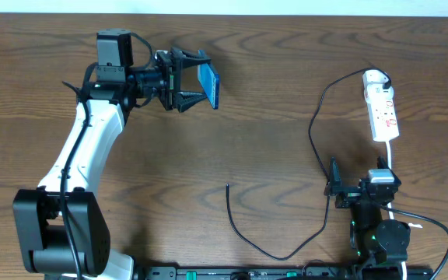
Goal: Plug charger to phone and switch on socket
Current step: 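Move the right gripper toward the phone's edge held by the left gripper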
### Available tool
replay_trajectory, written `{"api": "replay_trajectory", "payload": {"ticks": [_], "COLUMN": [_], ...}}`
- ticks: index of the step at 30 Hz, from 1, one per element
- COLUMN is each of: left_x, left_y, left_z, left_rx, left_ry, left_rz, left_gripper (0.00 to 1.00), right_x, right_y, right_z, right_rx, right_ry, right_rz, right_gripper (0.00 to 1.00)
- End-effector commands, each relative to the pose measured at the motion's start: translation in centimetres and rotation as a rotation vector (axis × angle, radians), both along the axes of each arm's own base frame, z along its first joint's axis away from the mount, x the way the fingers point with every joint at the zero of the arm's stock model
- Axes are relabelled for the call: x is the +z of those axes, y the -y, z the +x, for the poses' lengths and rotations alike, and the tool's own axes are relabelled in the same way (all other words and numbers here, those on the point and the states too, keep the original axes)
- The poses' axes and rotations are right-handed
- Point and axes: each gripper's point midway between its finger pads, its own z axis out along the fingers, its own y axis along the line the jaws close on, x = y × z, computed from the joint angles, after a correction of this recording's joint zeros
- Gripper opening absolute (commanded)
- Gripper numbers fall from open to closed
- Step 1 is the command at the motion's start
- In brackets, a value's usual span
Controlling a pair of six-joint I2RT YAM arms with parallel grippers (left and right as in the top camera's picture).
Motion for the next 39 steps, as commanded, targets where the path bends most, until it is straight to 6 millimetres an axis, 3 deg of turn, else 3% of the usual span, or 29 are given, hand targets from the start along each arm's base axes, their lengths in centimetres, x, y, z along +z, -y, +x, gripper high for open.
{"api": "replay_trajectory", "payload": {"ticks": [1, 13, 20, 30, 39], "left_x": [1.7, 0.5, 2.1, 2.2, 2.8], "left_y": [-0.7, -2.0, -2.0, -2.1, -2.1], "left_z": [1.2, 3.0, 4.0, 4.4, 4.8], "left_rx": [0.050, 0.154, 0.162, 0.177, 0.183], "left_ry": [0.091, 0.123, 0.229, 0.248, 0.300], "left_rz": [0.043, 0.146, 0.134, 0.143, 0.137], "left_gripper": [0.07, 0.07, 0.07, 0.07, 0.07], "right_x": [0.0, 0.0, 0.0, 0.3, 2.2], "right_y": [0.3, 0.3, 0.3, 0.0, -3.3], "right_z": [0.0, 0.0, 0.0, 0.0, -0.5], "right_rx": [-0.015, -0.015, -0.015, -0.002, 0.190], "right_ry": [0.001, 0.001, 0.001, 0.014, 0.044], "right_rz": [-0.012, -0.012, -0.012, 0.047, 0.221], "right_gripper": [0.99, 0.99, 0.99, 0.99, 0.99]}}
